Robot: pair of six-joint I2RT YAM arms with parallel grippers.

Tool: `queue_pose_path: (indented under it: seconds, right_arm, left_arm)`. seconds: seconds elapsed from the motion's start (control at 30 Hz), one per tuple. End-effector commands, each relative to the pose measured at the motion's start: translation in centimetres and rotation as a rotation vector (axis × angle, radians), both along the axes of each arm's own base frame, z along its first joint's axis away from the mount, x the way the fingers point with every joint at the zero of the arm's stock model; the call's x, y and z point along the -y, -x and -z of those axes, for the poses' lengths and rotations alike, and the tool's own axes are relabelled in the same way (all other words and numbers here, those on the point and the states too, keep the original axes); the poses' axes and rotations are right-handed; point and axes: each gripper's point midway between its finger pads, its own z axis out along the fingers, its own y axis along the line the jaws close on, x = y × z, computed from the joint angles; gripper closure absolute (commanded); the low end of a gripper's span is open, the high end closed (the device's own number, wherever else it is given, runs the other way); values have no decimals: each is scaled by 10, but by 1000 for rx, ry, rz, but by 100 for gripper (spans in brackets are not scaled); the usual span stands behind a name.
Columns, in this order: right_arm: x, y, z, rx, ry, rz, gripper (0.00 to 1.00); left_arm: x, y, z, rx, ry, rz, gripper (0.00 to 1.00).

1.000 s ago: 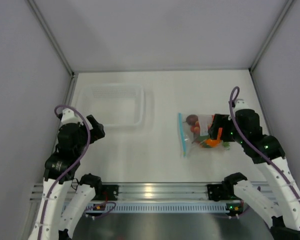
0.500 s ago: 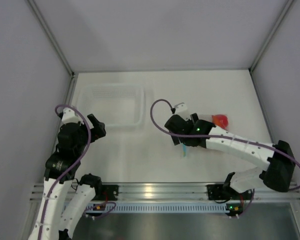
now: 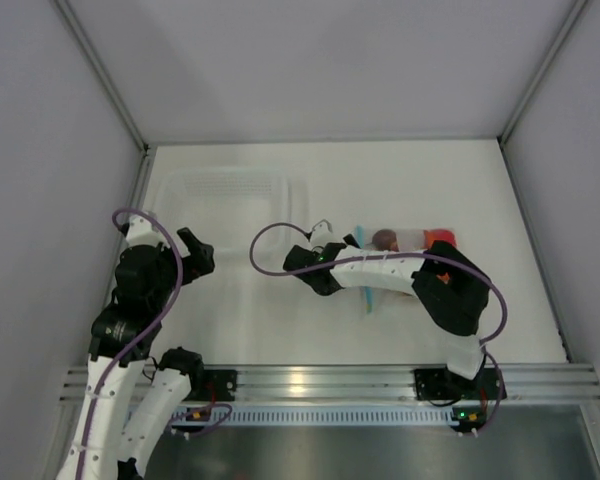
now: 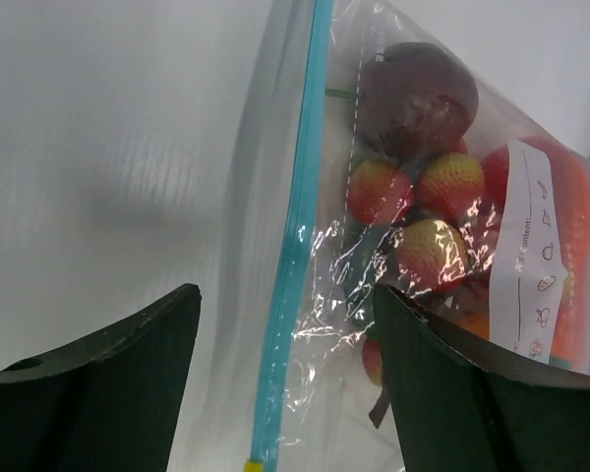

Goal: Open the zip-top bag and remove the fake food
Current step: Pick up the zipper food storage bag at the center of the board.

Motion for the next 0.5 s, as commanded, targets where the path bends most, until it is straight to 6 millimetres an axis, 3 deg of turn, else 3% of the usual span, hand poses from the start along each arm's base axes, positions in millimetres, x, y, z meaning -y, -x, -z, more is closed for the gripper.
queue_pose_path:
  seconds: [0.0, 0.13, 0.4, 0.47]
  right_arm:
    - [-10, -20, 1, 74, 43, 11, 28]
    - [11, -28, 5, 113, 179, 57, 35]
    - [36, -34, 16, 129, 268, 99, 47]
    - [42, -36, 17, 134, 272, 116, 58]
  left_arm:
    - [5, -8, -10, 55, 3, 26, 1]
    - [6, -8, -10, 56, 6, 35, 1]
    - [8, -8, -10, 55, 7, 48, 1]
    - [9, -8, -10, 57, 8, 48, 1]
